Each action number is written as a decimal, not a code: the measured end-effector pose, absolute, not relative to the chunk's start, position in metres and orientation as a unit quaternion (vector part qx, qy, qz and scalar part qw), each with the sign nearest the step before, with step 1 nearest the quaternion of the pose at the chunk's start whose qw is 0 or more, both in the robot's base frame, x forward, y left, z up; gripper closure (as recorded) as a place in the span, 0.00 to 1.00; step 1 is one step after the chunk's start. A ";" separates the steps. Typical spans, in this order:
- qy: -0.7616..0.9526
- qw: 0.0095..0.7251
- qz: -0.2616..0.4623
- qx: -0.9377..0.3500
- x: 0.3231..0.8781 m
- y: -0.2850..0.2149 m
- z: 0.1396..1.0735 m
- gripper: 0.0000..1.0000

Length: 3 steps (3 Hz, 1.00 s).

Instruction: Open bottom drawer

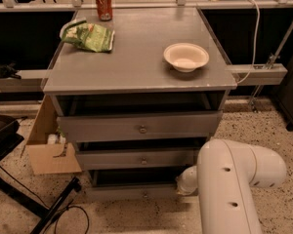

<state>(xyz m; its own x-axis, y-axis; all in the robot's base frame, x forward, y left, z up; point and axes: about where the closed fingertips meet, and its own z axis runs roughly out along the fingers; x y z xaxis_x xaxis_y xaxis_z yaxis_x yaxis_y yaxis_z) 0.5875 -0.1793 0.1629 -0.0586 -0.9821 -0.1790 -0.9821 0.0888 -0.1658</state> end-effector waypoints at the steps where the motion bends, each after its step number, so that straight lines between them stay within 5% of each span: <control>1: 0.731 0.118 0.002 -0.672 0.580 -0.184 0.163 1.00; 3: 0.733 0.122 0.003 -0.670 0.576 -0.185 0.164 1.00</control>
Offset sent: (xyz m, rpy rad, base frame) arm -0.3304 -0.2442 0.0733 -0.0597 0.3420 -0.2954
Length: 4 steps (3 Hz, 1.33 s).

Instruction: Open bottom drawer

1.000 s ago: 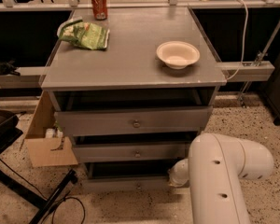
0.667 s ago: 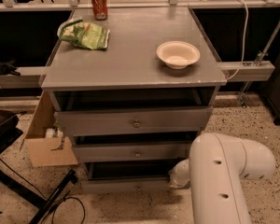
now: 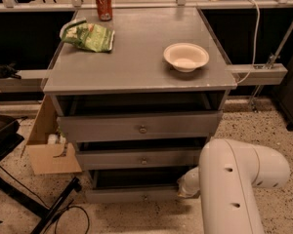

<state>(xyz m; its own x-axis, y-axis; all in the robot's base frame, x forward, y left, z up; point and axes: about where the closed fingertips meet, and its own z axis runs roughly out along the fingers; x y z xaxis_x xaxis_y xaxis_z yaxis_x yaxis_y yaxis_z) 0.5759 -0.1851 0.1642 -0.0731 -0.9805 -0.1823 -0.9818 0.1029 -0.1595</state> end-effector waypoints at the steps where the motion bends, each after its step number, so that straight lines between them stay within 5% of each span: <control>1: 0.736 0.123 -0.004 -0.666 0.576 -0.193 0.168 1.00; 4: 0.742 0.127 -0.019 -0.658 0.574 -0.209 0.177 1.00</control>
Offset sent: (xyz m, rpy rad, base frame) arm -0.3026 -0.1950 0.2582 0.3965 -0.8749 -0.0090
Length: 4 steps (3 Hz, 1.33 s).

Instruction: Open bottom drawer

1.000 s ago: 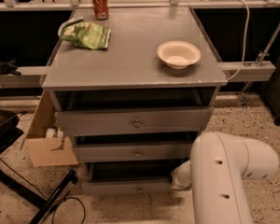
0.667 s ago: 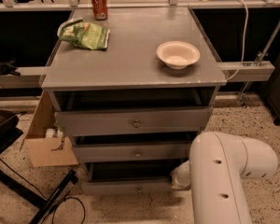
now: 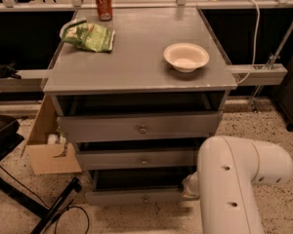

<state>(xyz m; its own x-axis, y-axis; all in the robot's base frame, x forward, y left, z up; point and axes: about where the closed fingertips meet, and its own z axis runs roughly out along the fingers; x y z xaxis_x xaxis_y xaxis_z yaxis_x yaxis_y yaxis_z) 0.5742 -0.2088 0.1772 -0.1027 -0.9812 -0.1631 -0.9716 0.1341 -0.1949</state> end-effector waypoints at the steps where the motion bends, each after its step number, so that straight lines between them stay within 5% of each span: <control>1: 0.738 0.135 -0.022 -0.660 0.573 -0.211 0.180 1.00; 4: 0.738 0.135 -0.022 -0.660 0.573 -0.211 0.180 0.30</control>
Offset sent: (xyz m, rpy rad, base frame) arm -0.0015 -0.0021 0.0032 0.0069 -0.0172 0.0084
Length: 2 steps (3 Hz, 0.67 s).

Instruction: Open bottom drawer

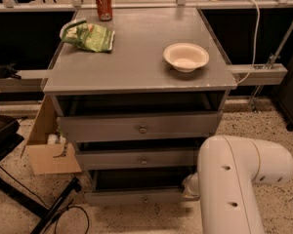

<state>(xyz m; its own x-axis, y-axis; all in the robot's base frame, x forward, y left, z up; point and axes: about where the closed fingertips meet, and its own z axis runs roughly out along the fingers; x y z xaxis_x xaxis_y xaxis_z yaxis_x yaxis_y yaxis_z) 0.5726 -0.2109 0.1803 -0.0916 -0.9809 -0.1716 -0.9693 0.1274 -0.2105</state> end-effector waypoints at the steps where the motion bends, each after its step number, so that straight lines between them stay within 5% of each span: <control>1: 0.738 0.135 -0.021 -0.660 0.573 -0.211 0.180 0.06; 2: 0.738 0.135 -0.021 -0.660 0.573 -0.211 0.180 0.00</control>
Offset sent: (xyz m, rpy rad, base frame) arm 0.0000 0.0000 0.0000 0.0000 0.0000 0.0000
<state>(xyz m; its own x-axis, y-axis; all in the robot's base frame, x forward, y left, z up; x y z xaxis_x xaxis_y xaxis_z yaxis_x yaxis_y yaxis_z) 0.5726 -0.2108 0.1802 -0.0916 -0.9809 -0.1716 -0.9693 0.1273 -0.2104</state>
